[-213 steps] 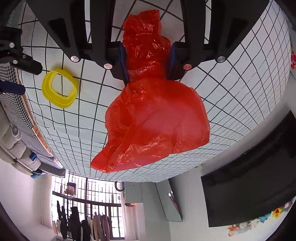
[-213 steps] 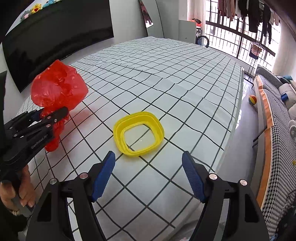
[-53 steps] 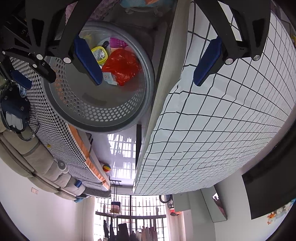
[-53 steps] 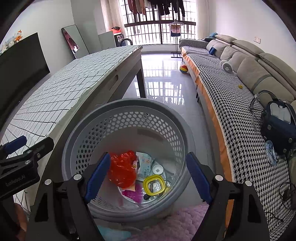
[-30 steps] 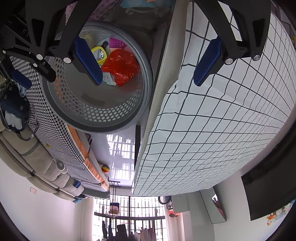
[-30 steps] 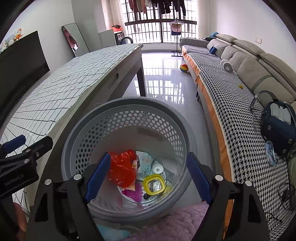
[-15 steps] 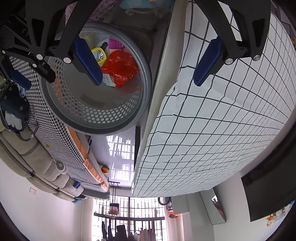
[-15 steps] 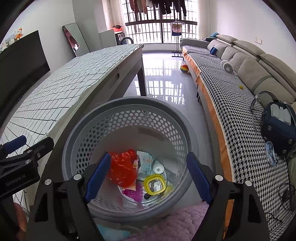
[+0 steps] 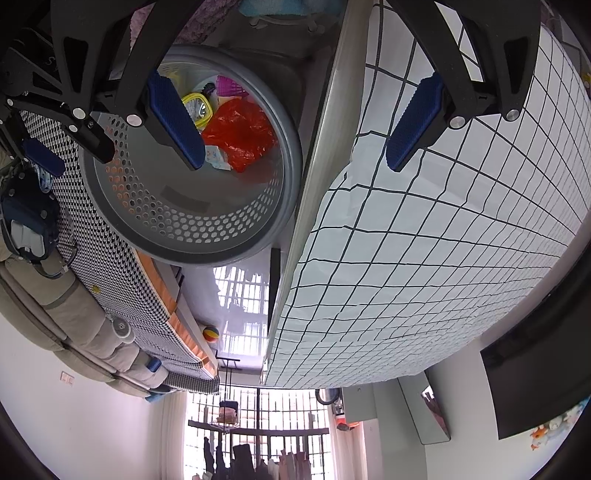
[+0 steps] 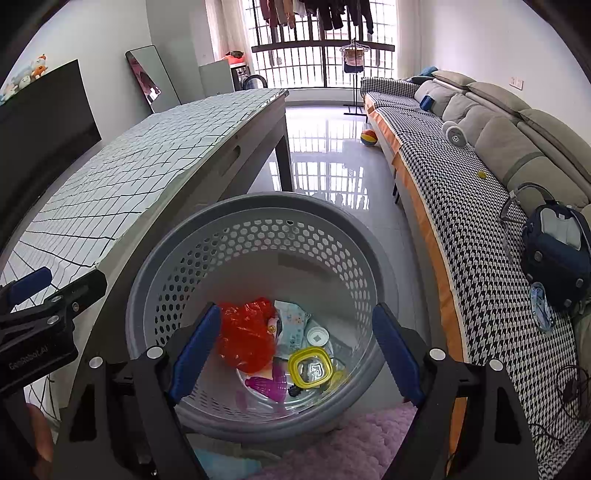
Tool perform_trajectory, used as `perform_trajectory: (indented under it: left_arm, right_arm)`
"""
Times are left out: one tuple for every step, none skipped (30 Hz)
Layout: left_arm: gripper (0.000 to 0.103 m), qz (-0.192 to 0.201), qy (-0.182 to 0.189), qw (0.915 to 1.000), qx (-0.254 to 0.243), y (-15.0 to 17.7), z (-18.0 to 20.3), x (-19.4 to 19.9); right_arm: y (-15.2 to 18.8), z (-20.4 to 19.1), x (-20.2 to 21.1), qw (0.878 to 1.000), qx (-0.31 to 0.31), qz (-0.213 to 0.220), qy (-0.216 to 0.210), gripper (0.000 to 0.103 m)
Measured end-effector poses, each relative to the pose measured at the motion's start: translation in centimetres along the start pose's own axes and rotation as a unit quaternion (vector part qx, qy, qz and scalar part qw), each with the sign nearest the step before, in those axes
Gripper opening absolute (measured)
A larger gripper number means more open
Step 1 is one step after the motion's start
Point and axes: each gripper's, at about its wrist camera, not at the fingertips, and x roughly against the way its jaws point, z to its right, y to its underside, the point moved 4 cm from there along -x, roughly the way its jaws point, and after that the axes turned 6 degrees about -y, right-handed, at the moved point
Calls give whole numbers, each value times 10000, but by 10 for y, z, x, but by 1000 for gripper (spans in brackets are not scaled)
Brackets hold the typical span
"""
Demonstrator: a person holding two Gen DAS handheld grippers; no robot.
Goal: Collect trash
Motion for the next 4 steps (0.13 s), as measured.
perform_trajectory:
  left_arm:
    - [97, -4, -4, 10000, -1, 0, 0, 0]
    - [97, -7, -4, 10000, 0, 1, 0, 0]
    - [97, -10, -4, 10000, 4, 1, 0, 0]
    - [97, -10, -4, 10000, 7, 1, -1, 0]
  right_arm:
    - [0, 0, 0, 10000, -2, -3, -2, 80]
    - [0, 0, 0, 10000, -3, -2, -4, 80]
    - [0, 0, 0, 10000, -2, 0, -4, 80]
    - [0, 0, 0, 10000, 0, 3, -2, 80]
